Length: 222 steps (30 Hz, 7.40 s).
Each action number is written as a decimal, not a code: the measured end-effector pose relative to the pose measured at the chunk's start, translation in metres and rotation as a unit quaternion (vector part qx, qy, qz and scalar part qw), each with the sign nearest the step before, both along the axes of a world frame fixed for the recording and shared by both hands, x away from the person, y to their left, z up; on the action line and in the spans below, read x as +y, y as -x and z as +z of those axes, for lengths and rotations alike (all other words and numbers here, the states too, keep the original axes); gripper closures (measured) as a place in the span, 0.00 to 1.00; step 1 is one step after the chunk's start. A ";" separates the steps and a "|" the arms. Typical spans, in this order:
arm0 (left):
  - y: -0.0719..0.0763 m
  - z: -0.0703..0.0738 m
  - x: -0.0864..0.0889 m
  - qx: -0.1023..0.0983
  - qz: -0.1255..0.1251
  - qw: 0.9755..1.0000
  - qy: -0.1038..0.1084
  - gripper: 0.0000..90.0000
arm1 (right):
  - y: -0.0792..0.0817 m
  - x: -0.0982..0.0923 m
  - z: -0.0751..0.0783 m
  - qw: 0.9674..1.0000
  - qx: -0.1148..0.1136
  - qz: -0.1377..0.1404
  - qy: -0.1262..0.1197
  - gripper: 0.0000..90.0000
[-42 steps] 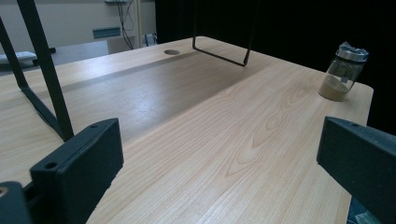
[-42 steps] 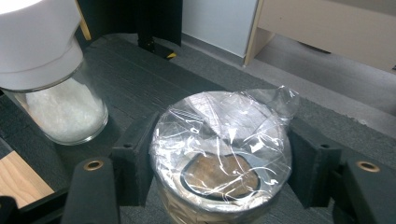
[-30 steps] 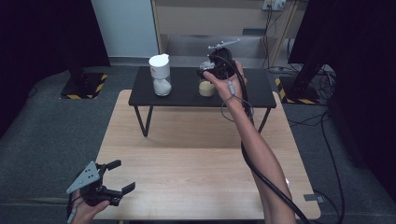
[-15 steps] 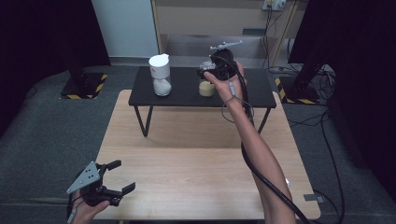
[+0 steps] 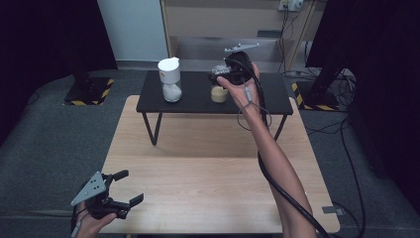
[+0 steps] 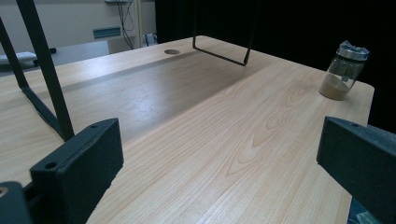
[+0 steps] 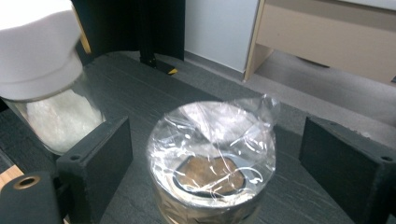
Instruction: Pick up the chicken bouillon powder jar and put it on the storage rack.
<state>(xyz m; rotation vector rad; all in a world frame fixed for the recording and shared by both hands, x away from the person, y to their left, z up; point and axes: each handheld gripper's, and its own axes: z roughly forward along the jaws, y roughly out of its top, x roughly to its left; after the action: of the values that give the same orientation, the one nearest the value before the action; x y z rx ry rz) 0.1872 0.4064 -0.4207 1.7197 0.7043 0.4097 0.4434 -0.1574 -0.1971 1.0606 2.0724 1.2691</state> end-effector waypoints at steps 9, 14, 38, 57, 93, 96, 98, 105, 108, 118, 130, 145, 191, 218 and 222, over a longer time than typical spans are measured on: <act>0.000 0.000 0.000 0.000 0.000 1.000 -0.001 0.00 | 0.011 -0.006 0.015 1.000 -0.018 0.006 -0.011 0.11; 0.000 0.000 -0.001 -0.001 0.000 1.000 -0.002 0.00 | 0.021 -0.012 0.023 0.999 -0.026 0.016 -0.016 0.11; 0.000 0.001 -0.002 0.001 0.002 1.000 -0.005 0.00 | 0.079 -0.065 0.036 0.994 -0.064 0.076 -0.038 0.11; 0.000 0.001 -0.001 0.003 0.004 1.000 -0.003 0.00 | 0.126 -0.097 0.022 0.988 -0.089 0.121 -0.036 0.11; 0.000 0.002 -0.003 0.003 0.004 1.000 -0.009 0.00 | 0.199 -0.143 -0.035 0.981 -0.095 0.168 -0.029 0.11; 0.000 0.002 -0.003 0.002 0.004 1.000 -0.009 0.00 | 0.203 -0.146 -0.042 0.981 -0.094 0.169 -0.033 0.11; 0.000 0.002 -0.003 0.002 0.004 1.000 -0.010 0.00 | 0.207 -0.147 -0.046 0.981 -0.096 0.168 -0.033 0.11; 0.000 0.002 -0.003 0.003 0.005 1.000 -0.010 0.00 | 0.219 -0.153 -0.063 0.983 -0.091 0.158 -0.029 0.11; 0.000 0.002 -0.004 0.002 0.005 1.000 -0.011 0.00 | 0.223 -0.156 -0.070 0.984 -0.087 0.154 -0.032 0.10; 0.000 0.002 -0.004 0.002 0.004 1.000 -0.012 0.00 | 0.238 -0.167 -0.092 0.987 -0.086 0.132 -0.033 0.10; 0.000 0.002 -0.004 0.002 0.005 1.000 -0.013 0.00 | 0.257 -0.184 -0.117 0.989 -0.079 0.112 -0.045 0.10; 0.001 0.002 -0.004 0.002 0.006 1.000 -0.013 0.00 | 0.273 -0.193 -0.150 0.992 -0.067 0.098 -0.043 0.10; 0.002 0.002 -0.003 -0.005 0.001 1.000 -0.011 0.00 | 0.275 -0.203 -0.186 0.991 -0.048 0.114 -0.052 0.06; 0.001 0.003 -0.003 -0.006 -0.002 1.000 -0.012 0.00 | 0.274 -0.202 -0.189 0.991 -0.050 0.117 -0.050 0.05; 0.002 0.003 -0.003 -0.006 -0.002 1.000 -0.011 0.00 | 0.274 -0.202 -0.189 0.991 -0.049 0.117 -0.050 0.05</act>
<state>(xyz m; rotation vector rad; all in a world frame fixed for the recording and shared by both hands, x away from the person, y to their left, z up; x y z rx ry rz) 0.1854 0.4032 -0.4180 1.7379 0.6905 0.4271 0.1697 -0.3599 -0.3858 0.7945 2.1236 1.5212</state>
